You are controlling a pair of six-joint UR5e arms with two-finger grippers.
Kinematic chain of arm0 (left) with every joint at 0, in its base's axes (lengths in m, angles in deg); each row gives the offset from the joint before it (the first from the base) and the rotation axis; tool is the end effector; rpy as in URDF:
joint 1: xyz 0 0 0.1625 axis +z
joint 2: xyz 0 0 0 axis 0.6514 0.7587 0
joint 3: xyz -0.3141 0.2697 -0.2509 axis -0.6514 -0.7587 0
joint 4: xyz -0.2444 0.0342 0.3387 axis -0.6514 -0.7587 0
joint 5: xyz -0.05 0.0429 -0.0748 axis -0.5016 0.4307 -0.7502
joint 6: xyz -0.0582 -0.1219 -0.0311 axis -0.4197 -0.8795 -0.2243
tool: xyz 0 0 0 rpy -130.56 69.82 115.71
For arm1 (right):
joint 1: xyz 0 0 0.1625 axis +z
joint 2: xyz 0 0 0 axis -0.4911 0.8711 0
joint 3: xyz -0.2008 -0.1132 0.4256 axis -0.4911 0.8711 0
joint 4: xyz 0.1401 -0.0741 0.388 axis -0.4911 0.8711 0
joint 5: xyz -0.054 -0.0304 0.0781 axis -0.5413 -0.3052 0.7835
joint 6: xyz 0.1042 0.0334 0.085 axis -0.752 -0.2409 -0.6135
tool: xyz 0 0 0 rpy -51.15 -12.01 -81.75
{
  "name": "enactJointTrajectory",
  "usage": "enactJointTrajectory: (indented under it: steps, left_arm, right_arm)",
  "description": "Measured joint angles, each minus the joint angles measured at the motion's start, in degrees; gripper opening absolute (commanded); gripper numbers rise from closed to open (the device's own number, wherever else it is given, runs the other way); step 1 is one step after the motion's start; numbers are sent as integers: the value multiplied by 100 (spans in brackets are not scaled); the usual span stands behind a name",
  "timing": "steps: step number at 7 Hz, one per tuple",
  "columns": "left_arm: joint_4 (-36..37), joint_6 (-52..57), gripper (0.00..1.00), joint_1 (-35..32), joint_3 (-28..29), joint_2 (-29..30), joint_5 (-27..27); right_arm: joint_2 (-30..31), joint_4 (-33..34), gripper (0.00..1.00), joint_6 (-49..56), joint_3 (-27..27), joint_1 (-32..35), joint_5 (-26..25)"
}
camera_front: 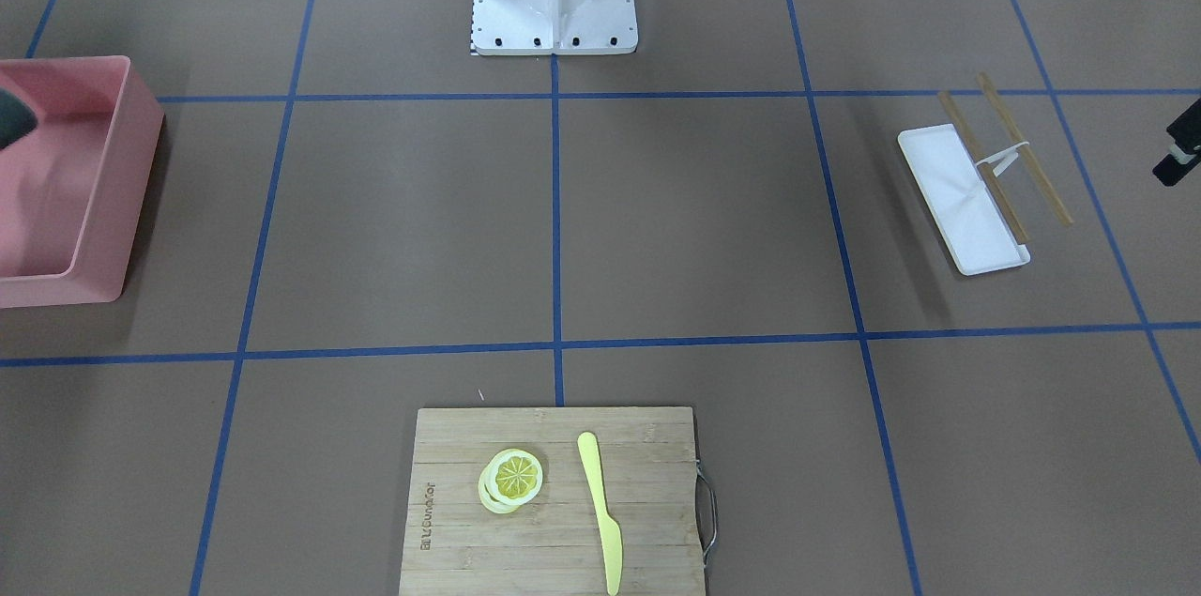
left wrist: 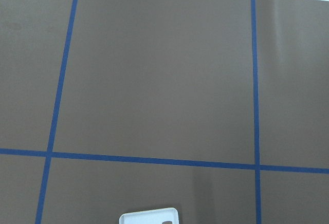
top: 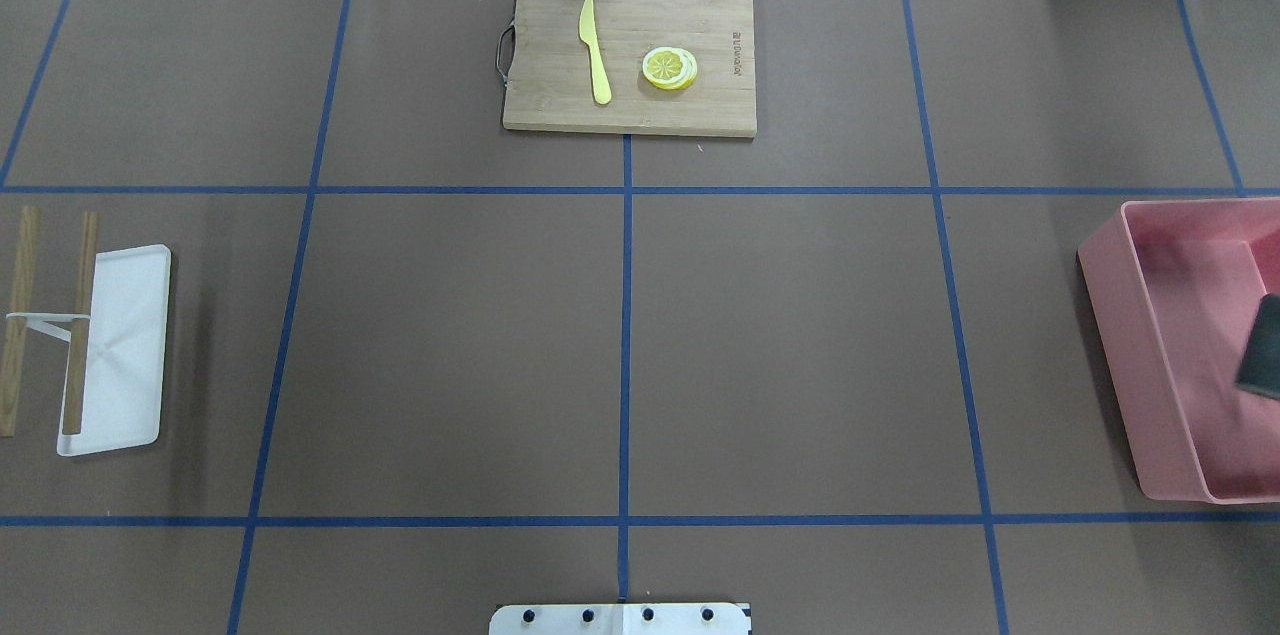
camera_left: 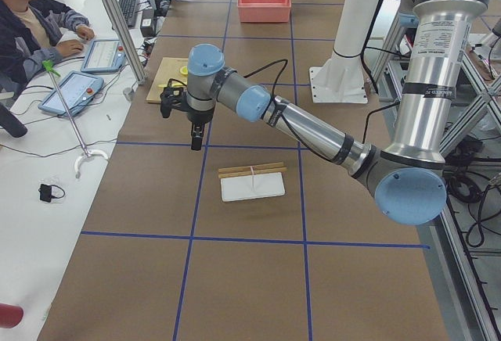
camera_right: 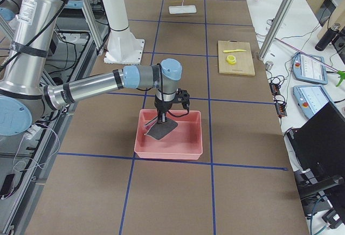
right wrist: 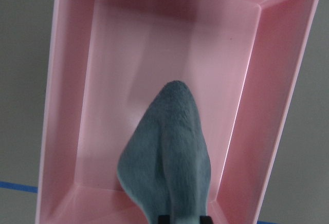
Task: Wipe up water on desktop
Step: 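Open the right gripper to drop the towel into the pink bin, withdraw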
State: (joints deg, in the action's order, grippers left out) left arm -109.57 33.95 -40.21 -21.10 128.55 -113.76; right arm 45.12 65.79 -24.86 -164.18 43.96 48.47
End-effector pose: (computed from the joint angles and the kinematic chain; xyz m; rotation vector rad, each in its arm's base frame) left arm 0.0500 -0.5481 0.4910 0.2147 0.8729 -0.1685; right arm -0.0550 -0.3433 0.6168 -0.0853 -0.6829 -0.2490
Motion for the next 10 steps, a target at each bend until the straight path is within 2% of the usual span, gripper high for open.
enactJointTrajectory:
  steps: [4,6,8,10]
  left_arm:
    - [-2,275,97,-22,-22,-143,0]
    - [1,1592,97,-164,93,-641,4]
    - [30,3202,98,-699,442,-1292,-15]
    - [229,4092,98,-977,741,-1583,-31]
  right_arm:
    - [-538,-71,100,-66,244,156,39]
    - [-749,-261,100,-45,827,691,288]
    - [-773,-626,100,-20,1382,1298,509]
    - [-753,-974,100,1,1602,1463,536]
